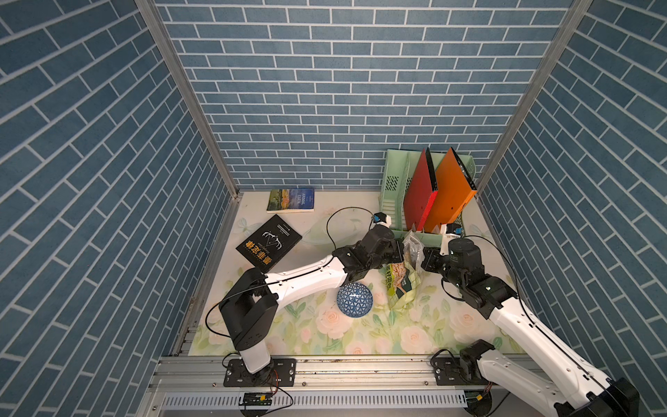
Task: Pour the oats into the breakfast bowl
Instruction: Open the oats bag at the center of the board.
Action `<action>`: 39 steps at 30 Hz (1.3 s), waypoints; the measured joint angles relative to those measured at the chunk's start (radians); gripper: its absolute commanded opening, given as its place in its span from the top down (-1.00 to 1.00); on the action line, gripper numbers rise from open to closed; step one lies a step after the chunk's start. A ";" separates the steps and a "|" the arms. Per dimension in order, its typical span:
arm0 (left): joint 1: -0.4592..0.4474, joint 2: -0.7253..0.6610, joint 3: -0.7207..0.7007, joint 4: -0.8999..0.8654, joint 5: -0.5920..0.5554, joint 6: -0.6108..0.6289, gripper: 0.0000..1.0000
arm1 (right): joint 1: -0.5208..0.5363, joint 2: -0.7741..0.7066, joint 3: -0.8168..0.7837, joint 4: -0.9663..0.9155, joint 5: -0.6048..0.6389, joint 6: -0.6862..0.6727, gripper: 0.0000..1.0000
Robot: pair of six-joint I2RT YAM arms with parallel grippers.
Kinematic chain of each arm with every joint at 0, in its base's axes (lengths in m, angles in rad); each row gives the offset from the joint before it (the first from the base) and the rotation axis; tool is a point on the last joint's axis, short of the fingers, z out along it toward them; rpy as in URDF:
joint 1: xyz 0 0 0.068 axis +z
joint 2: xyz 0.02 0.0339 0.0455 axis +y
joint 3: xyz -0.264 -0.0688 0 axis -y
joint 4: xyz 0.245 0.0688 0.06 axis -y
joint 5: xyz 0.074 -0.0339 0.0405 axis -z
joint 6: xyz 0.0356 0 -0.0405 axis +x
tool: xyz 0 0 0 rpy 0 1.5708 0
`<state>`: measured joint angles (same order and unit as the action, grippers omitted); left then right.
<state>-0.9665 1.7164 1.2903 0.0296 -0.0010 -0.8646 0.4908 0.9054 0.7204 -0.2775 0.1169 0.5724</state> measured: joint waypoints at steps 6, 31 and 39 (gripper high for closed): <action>0.000 -0.009 0.038 -0.081 -0.014 0.036 1.00 | -0.002 0.029 0.045 -0.054 0.046 -0.050 1.00; 0.020 0.094 0.278 -0.290 -0.008 0.070 1.00 | -0.016 0.188 0.238 -0.128 -0.042 -0.195 0.77; 0.020 0.094 0.271 -0.267 0.006 0.045 1.00 | -0.016 0.182 0.270 -0.197 -0.095 -0.207 -0.26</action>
<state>-0.9466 1.8103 1.5616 -0.2375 0.0051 -0.8200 0.4751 1.0870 0.9901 -0.4744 0.0216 0.3656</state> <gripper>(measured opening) 0.075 0.596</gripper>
